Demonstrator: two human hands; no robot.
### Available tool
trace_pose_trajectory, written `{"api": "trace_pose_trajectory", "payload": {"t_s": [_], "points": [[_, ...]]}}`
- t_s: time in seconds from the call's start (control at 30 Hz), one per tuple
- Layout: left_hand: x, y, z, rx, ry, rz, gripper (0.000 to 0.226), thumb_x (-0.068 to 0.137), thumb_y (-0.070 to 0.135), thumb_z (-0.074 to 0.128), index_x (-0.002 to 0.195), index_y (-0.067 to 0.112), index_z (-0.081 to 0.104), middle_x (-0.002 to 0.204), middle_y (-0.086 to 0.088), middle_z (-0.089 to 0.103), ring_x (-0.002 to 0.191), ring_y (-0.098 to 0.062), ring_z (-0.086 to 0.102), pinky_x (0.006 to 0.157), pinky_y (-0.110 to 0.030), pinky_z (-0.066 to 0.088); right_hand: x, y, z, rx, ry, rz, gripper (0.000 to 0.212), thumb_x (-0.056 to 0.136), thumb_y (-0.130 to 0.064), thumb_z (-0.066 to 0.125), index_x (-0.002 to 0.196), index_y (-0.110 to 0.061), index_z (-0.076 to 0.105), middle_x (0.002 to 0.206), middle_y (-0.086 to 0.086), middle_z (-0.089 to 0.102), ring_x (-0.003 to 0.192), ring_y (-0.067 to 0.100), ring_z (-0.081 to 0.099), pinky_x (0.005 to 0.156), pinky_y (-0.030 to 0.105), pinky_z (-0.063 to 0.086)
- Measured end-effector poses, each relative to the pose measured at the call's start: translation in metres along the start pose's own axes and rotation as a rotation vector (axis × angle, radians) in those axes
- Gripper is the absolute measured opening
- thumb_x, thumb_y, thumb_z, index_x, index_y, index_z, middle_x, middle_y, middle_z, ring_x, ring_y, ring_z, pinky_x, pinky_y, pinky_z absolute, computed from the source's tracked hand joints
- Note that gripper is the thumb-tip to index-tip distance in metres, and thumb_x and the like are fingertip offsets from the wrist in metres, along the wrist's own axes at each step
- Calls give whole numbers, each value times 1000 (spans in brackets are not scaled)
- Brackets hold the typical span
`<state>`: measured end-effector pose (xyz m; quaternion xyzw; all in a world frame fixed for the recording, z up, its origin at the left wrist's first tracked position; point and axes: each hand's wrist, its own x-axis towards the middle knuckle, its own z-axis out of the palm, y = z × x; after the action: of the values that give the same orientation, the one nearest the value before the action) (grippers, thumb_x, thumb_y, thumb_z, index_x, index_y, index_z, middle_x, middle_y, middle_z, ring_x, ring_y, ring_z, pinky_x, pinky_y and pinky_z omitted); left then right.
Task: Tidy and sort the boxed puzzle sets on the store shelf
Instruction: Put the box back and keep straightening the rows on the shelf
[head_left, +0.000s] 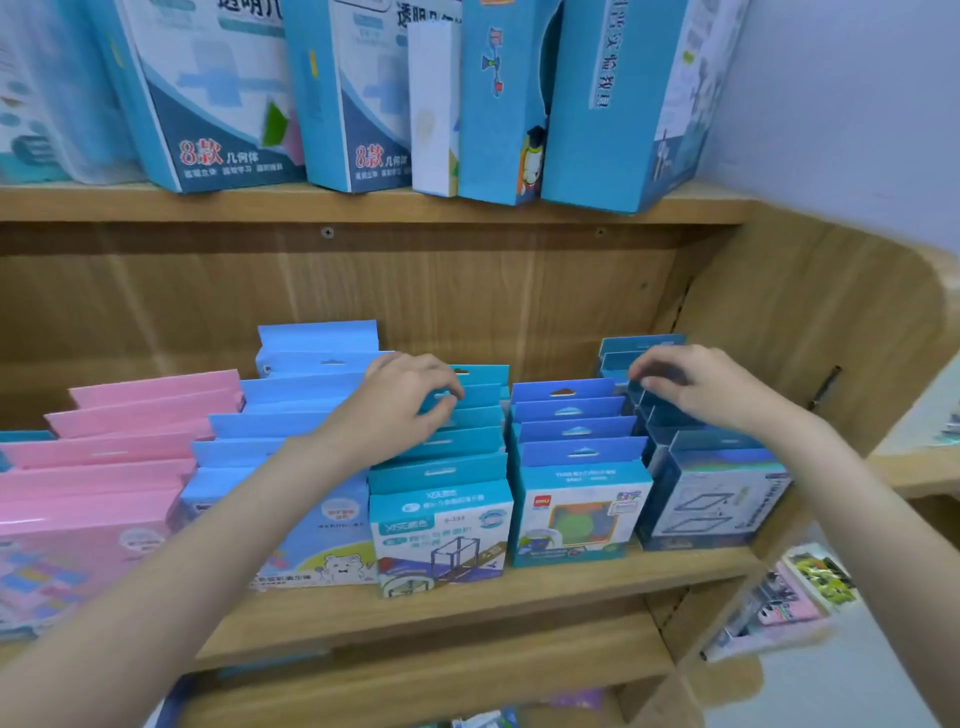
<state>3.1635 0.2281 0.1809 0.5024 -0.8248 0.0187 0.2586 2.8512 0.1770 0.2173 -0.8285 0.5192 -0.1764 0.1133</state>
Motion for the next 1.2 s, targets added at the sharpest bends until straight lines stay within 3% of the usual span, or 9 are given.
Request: {"api": "trace_pose_trajectory", "payload": {"t_s": [0.17, 0.27, 0.4, 0.5, 0.63, 0.73, 0.83, 1.03, 1.2], "points": [[8, 11, 9, -11, -42, 68, 54, 81, 48, 26, 100, 18, 66, 107, 3, 63, 101, -18, 55, 90, -31, 29, -29, 9, 0, -57, -73, -46, 24, 81, -28, 67, 102, -18, 63, 106, -5, 56, 102, 12, 50, 84, 18, 32], [3, 11, 12, -19, -44, 72, 47, 85, 43, 31, 105, 16, 63, 109, 2, 61, 97, -18, 59, 91, -39, 41, -34, 5, -1, -61, 33, -79, 21, 80, -28, 67, 99, -19, 64, 108, -3, 57, 104, 12, 51, 87, 18, 31], [-4, 12, 1, -42, 147, 15, 23, 89, 18, 48, 107, 13, 60, 99, 5, 57, 80, -9, 58, 82, -35, 44, -26, -17, 6, 37, 21, -125, 18, 81, -29, 65, 98, -24, 62, 107, -3, 62, 100, 7, 54, 89, 24, 41], [-16, 7, -14, -34, 263, -41, 30, 85, 26, 39, 102, 15, 61, 89, 10, 55, 78, -6, 55, 82, -33, 37, -14, -42, 18, 69, 23, -181, 18, 82, -30, 64, 100, -24, 63, 107, -6, 61, 96, 4, 54, 85, 21, 41], [-56, -15, -34, 35, 307, -128, 34, 82, 27, 36, 100, 16, 63, 96, 5, 65, 81, -8, 60, 86, -37, 36, 7, -89, 32, 89, 3, -286, 21, 83, -27, 64, 103, -23, 62, 104, -8, 61, 92, 0, 56, 81, 13, 42], [-97, -38, -56, 99, 330, -208, 34, 81, 27, 36, 98, 16, 63, 94, 5, 66, 84, -7, 57, 84, -28, 30, 22, -131, 43, 114, -18, -365, 28, 83, -24, 64, 111, -19, 59, 106, -9, 60, 95, 4, 56, 81, 8, 39], [-145, -66, -85, 184, 343, -275, 34, 78, 26, 38, 96, 16, 64, 91, 4, 67, 87, -8, 55, 84, -28, 27, 35, -175, 58, 138, -30, -425, 29, 84, -24, 64, 112, -19, 58, 106, -8, 61, 96, 6, 56, 85, 17, 43], [-242, -127, -144, 268, 325, -421, 39, 79, 31, 33, 96, 16, 65, 93, 3, 64, 87, -13, 53, 90, -33, 25, 47, -287, 112, 198, -68, -496, 29, 82, -24, 67, 109, -17, 58, 110, -3, 61, 98, 10, 55, 85, 21, 42], [-310, -173, -181, 276, 278, -474, 39, 80, 32, 33, 100, 16, 63, 96, -1, 63, 90, -22, 55, 82, -39, 36, 38, -356, 171, -56, -151, -587, 56, 81, -39, 66, 129, -18, 47, 135, 0, 44, 124, 15, 38, 99, 19, 24]]}}
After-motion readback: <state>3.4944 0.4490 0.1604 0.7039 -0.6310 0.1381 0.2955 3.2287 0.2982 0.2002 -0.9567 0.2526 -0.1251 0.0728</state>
